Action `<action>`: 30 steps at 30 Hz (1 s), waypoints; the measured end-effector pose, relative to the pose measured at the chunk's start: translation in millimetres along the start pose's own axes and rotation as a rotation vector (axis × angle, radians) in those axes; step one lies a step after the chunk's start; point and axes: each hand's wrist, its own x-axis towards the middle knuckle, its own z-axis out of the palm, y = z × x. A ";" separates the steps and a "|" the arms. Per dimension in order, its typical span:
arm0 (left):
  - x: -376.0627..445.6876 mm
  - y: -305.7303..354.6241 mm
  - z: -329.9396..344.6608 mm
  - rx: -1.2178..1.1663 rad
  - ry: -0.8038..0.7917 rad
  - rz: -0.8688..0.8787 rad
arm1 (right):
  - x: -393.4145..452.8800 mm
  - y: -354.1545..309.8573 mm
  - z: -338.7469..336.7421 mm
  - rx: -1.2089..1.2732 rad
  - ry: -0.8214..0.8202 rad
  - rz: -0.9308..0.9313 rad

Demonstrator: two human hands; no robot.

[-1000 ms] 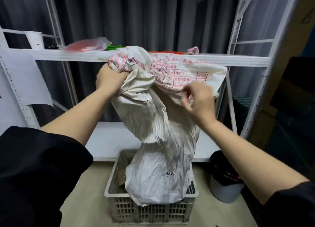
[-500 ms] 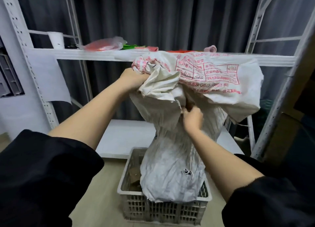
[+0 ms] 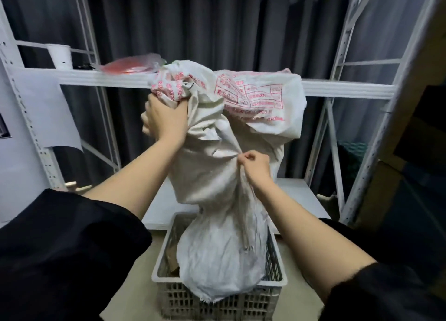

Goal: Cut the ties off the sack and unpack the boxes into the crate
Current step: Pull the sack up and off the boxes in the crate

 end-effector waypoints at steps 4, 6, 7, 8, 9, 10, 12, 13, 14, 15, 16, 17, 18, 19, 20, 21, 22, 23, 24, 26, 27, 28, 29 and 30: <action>-13.1 3.2 7.8 0.057 -0.039 0.114 | 0.6 -5.6 -3.0 0.039 -0.034 0.002; -16.4 1.6 8.1 0.043 -0.052 0.125 | -1.1 -8.0 -5.4 0.061 0.035 0.056; -16.2 -0.2 7.1 0.030 -0.061 0.123 | 0.2 -5.4 -7.9 0.062 0.070 0.092; -15.4 -2.4 6.4 0.023 -0.067 0.129 | 1.4 -3.0 -10.2 0.068 0.045 0.070; -14.9 -4.0 6.1 0.024 -0.067 0.144 | 1.1 -2.2 -12.8 0.076 -0.009 0.027; -15.5 -6.0 5.7 0.030 -0.070 0.153 | 1.6 0.1 -12.4 0.093 -0.023 0.007; -17.4 -9.5 5.8 0.010 -0.096 0.140 | 2.9 2.3 -11.7 0.177 0.041 0.059; -17.7 -10.3 6.3 -0.010 -0.115 0.134 | 3.0 2.4 -10.6 0.180 0.017 0.062; -18.8 -10.2 7.1 -0.019 -0.130 0.139 | 1.5 0.5 -9.9 0.184 -0.037 0.047; -19.6 -10.0 8.3 -0.016 -0.136 0.157 | 2.5 -0.1 -8.1 0.180 -0.050 0.027; -19.9 -11.3 10.1 -0.008 -0.142 0.177 | 1.9 -1.5 -7.9 0.209 -0.018 0.041; -20.5 -12.4 11.7 0.002 -0.158 0.191 | 1.0 -2.3 -7.8 0.245 0.016 0.066; -20.5 -13.0 13.1 0.011 -0.176 0.198 | -0.6 -2.1 -7.7 0.259 0.017 0.066; -20.2 -13.5 14.3 0.020 -0.190 0.200 | -2.9 -1.6 -7.0 0.259 0.011 0.034; -18.9 -13.3 15.0 0.030 -0.193 0.199 | -3.8 -1.4 -6.7 0.251 0.023 0.023; -17.5 -11.9 15.2 0.044 -0.193 0.188 | -4.1 -1.3 -7.8 0.251 0.056 0.038; -15.6 -11.1 15.5 0.058 -0.200 0.160 | -6.6 -1.6 -9.4 0.272 0.064 0.061; -13.9 -10.4 15.0 0.056 -0.211 0.114 | -10.8 -3.0 -8.7 0.294 0.022 0.067; -11.4 -10.3 16.1 0.018 -0.225 0.053 | -16.7 -4.9 -7.4 0.327 -0.049 0.060; -10.5 -7.9 17.3 -0.152 -0.263 -0.092 | -30.2 -9.1 1.0 0.362 -0.076 0.046; -11.9 -5.2 17.9 -0.242 -0.273 -0.161 | -36.3 -11.7 8.4 0.321 -0.048 0.058; -14.5 -2.6 19.5 -0.300 -0.277 -0.209 | -43.6 -14.8 17.9 0.222 -0.020 0.086; -18.6 1.1 21.0 -0.314 -0.280 -0.231 | -51.2 -14.6 28.8 0.094 -0.020 0.130; -22.6 4.7 22.8 -0.301 -0.279 -0.231 | -58.4 -13.1 38.3 0.006 -0.040 0.185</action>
